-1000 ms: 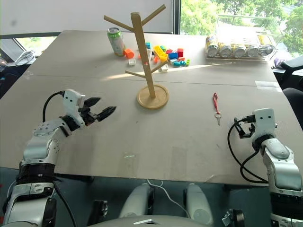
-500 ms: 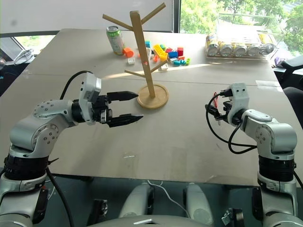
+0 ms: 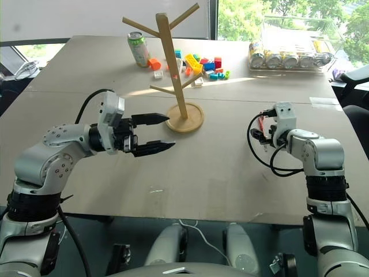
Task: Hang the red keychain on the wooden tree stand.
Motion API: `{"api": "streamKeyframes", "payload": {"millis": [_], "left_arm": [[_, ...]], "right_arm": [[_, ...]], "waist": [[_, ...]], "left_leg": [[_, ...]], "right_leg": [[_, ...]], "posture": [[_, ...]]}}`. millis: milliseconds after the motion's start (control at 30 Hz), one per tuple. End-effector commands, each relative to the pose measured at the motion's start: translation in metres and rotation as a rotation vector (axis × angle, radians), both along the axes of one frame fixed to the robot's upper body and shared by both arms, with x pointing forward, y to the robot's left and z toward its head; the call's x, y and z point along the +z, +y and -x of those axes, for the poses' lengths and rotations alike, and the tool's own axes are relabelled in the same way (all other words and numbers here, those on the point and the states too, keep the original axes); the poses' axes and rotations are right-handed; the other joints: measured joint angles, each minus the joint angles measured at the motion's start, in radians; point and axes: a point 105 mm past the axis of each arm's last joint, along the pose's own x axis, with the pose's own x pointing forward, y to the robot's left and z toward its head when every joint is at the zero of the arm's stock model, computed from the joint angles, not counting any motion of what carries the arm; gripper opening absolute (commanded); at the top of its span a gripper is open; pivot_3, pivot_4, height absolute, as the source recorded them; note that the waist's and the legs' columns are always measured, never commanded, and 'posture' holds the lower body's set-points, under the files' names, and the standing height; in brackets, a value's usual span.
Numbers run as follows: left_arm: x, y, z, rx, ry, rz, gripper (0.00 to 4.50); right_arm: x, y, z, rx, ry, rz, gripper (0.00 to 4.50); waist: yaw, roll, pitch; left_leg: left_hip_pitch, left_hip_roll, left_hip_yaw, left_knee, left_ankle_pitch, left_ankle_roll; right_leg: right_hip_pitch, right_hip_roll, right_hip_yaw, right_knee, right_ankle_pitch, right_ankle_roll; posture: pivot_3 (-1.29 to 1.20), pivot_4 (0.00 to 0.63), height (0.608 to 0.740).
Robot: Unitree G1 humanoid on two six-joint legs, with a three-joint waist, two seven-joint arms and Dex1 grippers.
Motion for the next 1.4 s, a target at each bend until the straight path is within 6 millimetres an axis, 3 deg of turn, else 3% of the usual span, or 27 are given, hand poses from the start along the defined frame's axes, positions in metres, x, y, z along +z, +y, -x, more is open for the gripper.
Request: {"api": "streamKeyframes", "payload": {"millis": [33,100,200,300,367,467,667,800,1000,1167,1400], "left_arm": [[0.012,-0.004,0.003,-0.017,-0.061,0.001,4.50],[0.012,-0.003,0.003,-0.015,-0.063,0.002,4.50],[0.013,-0.004,0.003,-0.014,-0.064,0.003,4.50],[0.013,-0.004,0.003,-0.014,-0.064,0.004,4.50],[0.013,-0.004,0.002,-0.013,-0.066,0.004,4.50],[0.015,-0.005,0.001,-0.015,-0.069,0.005,4.50],[0.016,-0.005,0.003,-0.020,-0.066,0.005,4.50],[0.015,-0.002,0.007,-0.004,-0.053,0.012,4.50],[0.013,0.001,0.024,0.066,-0.026,0.085,4.50],[0.017,0.009,0.033,0.237,-0.050,0.176,4.50],[0.025,0.009,0.051,0.284,-0.110,0.230,4.50]], "right_arm": [[0.004,0.001,-0.006,0.003,-0.027,0.005,4.46],[0.004,0.002,-0.007,0.011,-0.032,0.003,4.46],[0.000,0.005,-0.006,0.030,-0.035,0.011,3.70],[-0.002,0.007,-0.005,0.054,-0.047,0.035,2.38],[-0.004,0.008,-0.005,0.064,-0.056,0.054,1.27],[-0.005,0.009,-0.007,0.076,-0.071,0.074,0.08],[-0.006,0.012,-0.001,0.093,-0.084,0.060,0.08],[0.007,0.023,0.010,0.156,-0.166,0.023,0.08],[0.042,0.053,0.040,0.316,-0.410,0.019,0.08],[0.071,0.088,0.070,0.446,-0.667,-0.028,0.08],[0.086,0.124,0.091,0.642,-0.891,-0.078,0.08]], "waist": [[0.000,0.000,0.000],[-0.002,0.000,0.000],[-0.002,0.000,0.000],[-0.003,0.000,0.000],[-0.003,0.000,0.000],[-0.002,-0.001,0.000],[-0.001,-0.001,0.000],[0.000,-0.001,0.000],[-0.001,-0.001,0.000],[0.003,-0.001,0.000],[0.002,-0.001,0.000]], "left_leg": [[0.000,0.000,0.000,0.000,0.000,0.000],[0.000,0.000,0.000,0.000,0.000,0.000],[0.000,0.000,0.000,0.000,0.000,0.000],[0.001,0.000,0.000,0.000,0.000,0.000],[0.001,0.001,0.000,0.000,0.000,0.000],[0.001,0.001,0.000,-0.001,0.000,0.000],[0.001,0.001,0.000,-0.001,0.000,0.000],[0.000,0.001,0.000,-0.001,0.000,0.000],[-0.006,0.001,0.000,-0.002,0.000,0.000],[-0.009,0.001,-0.002,-0.001,0.000,0.000],[-0.008,0.001,-0.002,0.005,0.001,-0.001]], "right_leg": [[0.000,0.000,0.000,0.000,0.000,0.000],[0.000,0.000,0.000,0.000,0.000,0.000],[0.000,0.000,0.000,0.000,0.000,0.000],[0.000,0.001,0.001,0.001,0.000,0.000],[0.000,0.001,0.001,0.001,0.000,0.000],[0.000,0.001,0.001,0.000,0.000,0.000],[0.000,0.001,0.001,0.001,0.000,0.000],[0.000,0.001,0.001,0.000,0.000,0.000],[-0.008,0.001,0.001,0.001,0.000,0.000],[-0.009,0.000,-0.001,0.000,0.000,0.000],[-0.006,0.000,-0.001,0.001,0.000,0.000]], "posture": [[0.00,0.150,0.740],[0.00,0.150,0.740],[0.00,0.150,0.740],[0.00,0.150,0.740],[0.00,0.150,0.740],[0.00,0.150,0.740],[0.00,0.150,0.740],[0.00,0.150,0.740],[0.00,0.150,0.740],[0.00,0.150,0.740],[0.00,0.150,0.740]]}}
